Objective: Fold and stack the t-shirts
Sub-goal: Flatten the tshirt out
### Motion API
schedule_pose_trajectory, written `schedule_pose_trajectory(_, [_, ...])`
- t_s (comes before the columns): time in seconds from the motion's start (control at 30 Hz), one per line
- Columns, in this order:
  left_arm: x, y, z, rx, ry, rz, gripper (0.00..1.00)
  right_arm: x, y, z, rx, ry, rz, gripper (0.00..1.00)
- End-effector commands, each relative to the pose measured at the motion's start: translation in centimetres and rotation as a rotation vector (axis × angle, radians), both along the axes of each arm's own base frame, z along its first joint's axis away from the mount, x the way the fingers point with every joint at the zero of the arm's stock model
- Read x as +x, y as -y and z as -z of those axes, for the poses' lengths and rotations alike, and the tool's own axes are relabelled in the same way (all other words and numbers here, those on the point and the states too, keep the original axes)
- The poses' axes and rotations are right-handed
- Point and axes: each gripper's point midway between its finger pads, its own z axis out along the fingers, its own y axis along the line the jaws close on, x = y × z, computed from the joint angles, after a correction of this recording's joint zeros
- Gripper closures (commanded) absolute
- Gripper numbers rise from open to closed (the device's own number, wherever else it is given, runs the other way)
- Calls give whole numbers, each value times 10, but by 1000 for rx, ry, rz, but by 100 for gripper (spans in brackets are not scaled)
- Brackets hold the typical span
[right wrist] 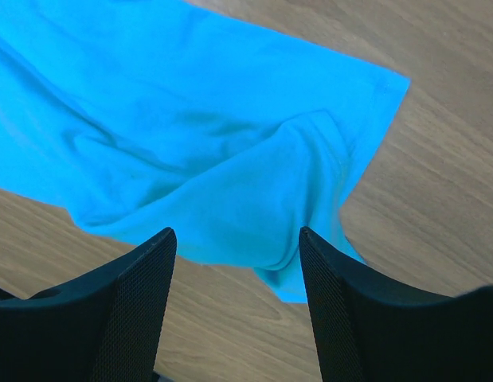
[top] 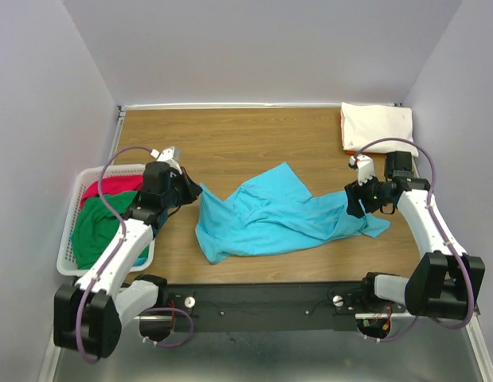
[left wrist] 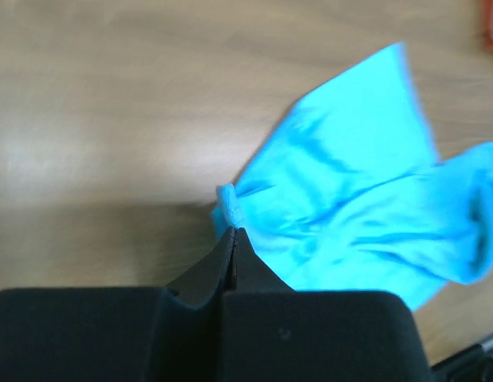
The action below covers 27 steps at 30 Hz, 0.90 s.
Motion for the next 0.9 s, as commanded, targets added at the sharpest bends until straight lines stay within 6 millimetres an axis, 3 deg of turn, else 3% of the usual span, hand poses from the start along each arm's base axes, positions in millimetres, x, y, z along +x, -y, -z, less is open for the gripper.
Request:
schedule_pose_trajectory(0.0, [10,23,-100,-30,356,195,100,-5,20,23,-104,-86,12,30])
schedule_pose_trajectory(0.2, [10,23,-159,3,512,235,100,13,21,21,-80,-100,46,30])
schedule_pose_trajectory(0.3, [8,27,-175,6,566,274,100,18,18,17,-62,-94,54,30])
schedule_pose_trajectory(0.47, [11,27,-185,64,615,313,100,21,16,12,-44,-83,59,30])
schedule_pose_trajectory(0.67, [0,28,-207,116,736,377,100,27,13,20,-26,-106,51,30])
schedule_pose_trajectory(0.87, [-6,25,-190,141,723,390,100,52,7,29,31,-132,52,31])
